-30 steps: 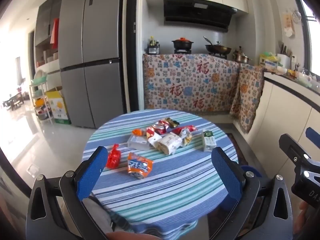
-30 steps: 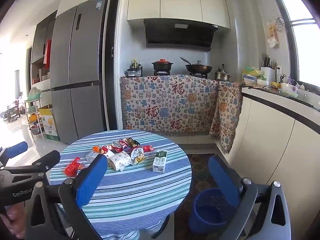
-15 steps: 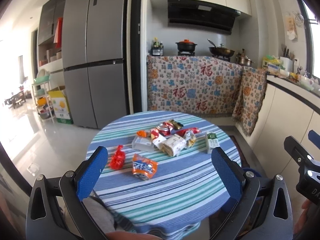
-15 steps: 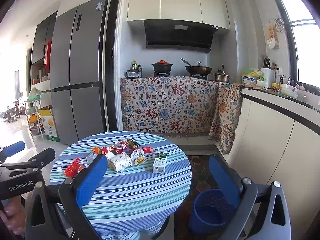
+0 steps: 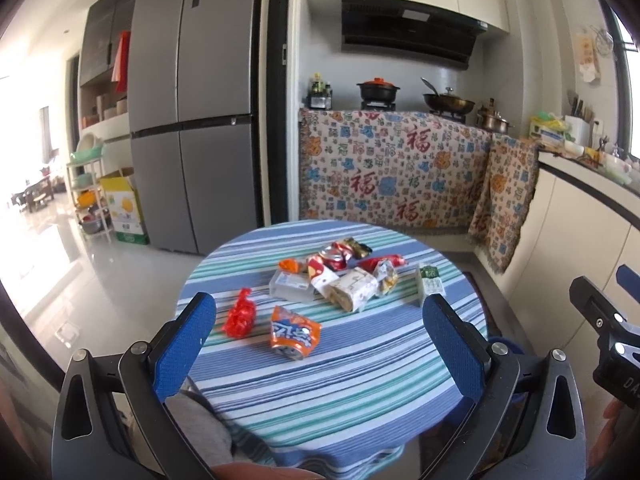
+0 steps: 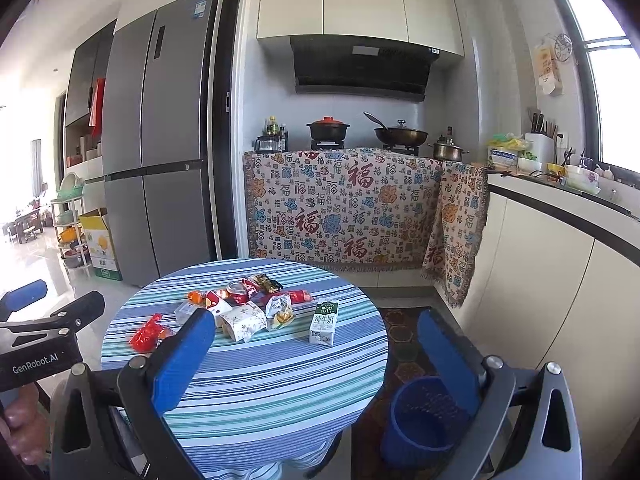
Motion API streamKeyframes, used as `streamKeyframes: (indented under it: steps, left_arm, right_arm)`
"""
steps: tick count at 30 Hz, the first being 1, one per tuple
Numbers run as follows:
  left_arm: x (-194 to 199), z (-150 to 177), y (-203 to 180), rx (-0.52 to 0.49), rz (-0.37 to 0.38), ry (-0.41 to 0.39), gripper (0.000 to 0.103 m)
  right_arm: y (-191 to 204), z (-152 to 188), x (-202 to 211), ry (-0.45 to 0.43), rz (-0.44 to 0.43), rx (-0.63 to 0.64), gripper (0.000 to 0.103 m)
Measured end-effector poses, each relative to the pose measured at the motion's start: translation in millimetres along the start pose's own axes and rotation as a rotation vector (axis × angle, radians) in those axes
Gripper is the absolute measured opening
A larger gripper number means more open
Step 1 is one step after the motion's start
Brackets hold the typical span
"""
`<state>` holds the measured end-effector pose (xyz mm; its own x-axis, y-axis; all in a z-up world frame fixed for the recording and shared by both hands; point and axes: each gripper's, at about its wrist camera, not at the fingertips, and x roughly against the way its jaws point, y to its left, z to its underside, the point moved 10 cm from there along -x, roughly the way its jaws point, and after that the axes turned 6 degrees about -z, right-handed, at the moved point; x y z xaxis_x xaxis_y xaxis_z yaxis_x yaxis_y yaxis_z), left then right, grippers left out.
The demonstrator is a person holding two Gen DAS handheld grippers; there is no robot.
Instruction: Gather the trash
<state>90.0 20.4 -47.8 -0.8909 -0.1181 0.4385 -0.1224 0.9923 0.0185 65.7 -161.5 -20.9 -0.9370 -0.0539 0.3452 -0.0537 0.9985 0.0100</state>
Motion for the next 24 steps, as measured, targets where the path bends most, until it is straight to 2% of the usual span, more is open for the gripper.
streamKeyframes:
  steps: [24]
  left_arm:
    - [-1.1, -1.1, 1.7, 0.0, 0.001, 0.002, 0.103]
  right_arm:
    - [0.3, -3.2, -2.9, -0.003, -0.005, 0.004, 0.103]
